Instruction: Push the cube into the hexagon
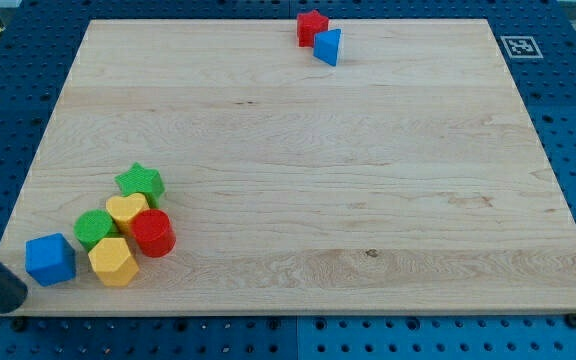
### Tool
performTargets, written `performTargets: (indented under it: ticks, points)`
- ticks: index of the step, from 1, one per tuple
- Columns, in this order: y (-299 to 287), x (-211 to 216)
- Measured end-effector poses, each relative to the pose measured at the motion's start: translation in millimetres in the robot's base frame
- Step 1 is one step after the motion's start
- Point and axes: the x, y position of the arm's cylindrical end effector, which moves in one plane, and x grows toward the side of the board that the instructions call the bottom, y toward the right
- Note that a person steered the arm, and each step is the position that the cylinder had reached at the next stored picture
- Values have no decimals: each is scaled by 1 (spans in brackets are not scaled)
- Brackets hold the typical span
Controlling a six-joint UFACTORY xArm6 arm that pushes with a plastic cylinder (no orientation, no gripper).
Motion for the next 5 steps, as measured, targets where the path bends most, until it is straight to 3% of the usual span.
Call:
performTargets:
  ticks: [2, 5]
  points:
    - [10, -35]
    - [28, -32]
